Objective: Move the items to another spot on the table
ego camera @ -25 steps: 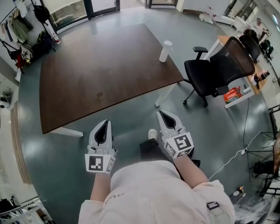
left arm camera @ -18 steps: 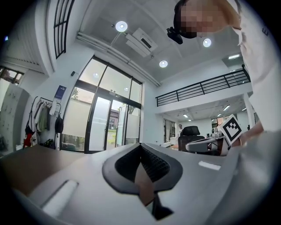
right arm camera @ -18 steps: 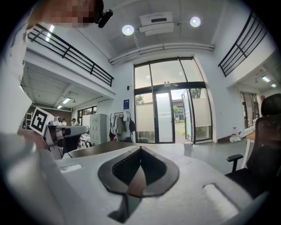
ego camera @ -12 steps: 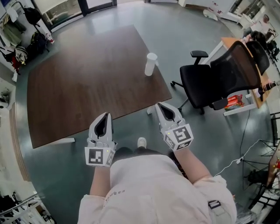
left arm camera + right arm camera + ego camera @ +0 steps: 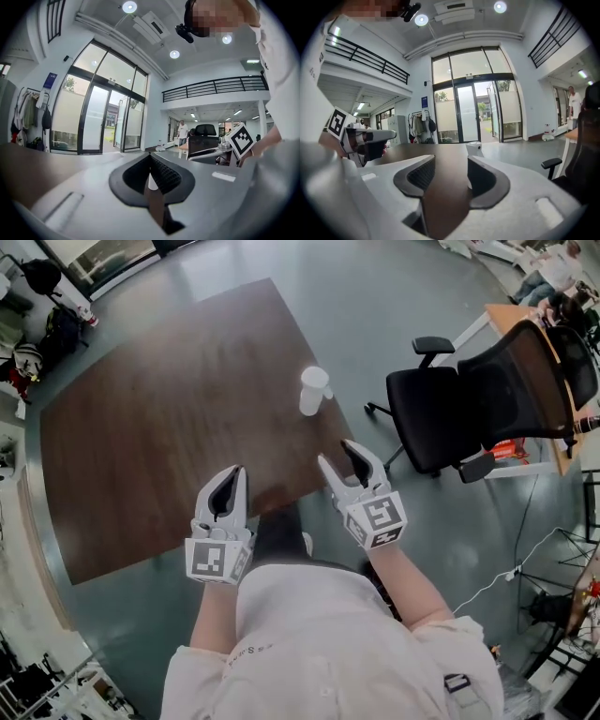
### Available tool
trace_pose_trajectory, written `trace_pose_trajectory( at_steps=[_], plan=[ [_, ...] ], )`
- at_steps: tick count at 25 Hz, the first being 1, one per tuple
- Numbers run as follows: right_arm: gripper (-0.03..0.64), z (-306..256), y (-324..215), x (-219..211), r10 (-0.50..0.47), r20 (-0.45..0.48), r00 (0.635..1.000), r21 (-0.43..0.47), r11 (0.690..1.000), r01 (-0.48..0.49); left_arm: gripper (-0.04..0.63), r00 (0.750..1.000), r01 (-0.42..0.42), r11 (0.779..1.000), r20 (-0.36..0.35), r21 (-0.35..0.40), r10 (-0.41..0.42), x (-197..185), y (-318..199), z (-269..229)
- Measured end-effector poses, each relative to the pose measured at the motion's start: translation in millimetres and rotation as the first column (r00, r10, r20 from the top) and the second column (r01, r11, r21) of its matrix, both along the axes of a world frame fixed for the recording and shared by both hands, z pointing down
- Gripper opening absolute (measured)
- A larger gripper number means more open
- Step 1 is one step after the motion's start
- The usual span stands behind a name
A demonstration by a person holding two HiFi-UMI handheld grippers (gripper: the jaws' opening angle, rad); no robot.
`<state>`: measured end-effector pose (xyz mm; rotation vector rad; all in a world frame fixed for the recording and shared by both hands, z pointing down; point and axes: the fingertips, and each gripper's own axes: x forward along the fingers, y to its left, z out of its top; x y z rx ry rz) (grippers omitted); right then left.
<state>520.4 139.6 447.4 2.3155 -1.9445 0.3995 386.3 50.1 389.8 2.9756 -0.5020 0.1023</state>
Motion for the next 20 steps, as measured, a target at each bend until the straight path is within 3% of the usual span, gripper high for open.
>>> trace_pose_trajectory(
  at_steps=[2, 11, 17, 20],
  plan=[
    [0.238, 11.3, -18.1, 18.1, 0.007, -0.007, 1.000, -0.021, 1.000, -0.007, 0.017, 1.000, -0.019, 1.000, 0.012, -0.021, 0.019, 22.3, -16.9, 9.5],
    [0.385, 89.3, -76.2, 88.2, 0.046, 0.046, 0.998, -0.120, 0.992, -0.040, 0.017, 0.997, -0.039, 0.998, 0.060, -0.052, 0.042, 101.1, -90.7, 51.1],
    [0.400, 117.9, -110.7, 100.9, 0.013, 0.150, 0.989, -0.111, 0.994, 0.004, 0.017, 0.992, -0.067, 0.991, 0.102, -0.114, 0.079, 129.3, -105.8, 85.8],
    [0.399, 120.8, -126.6, 98.8, -0.025, 0.107, 0.994, -0.100, 0.994, 0.036, 0.017, 0.988, -0.079, 0.986, 0.118, -0.150, 0.097, 137.1, -108.4, 101.1]
  ],
)
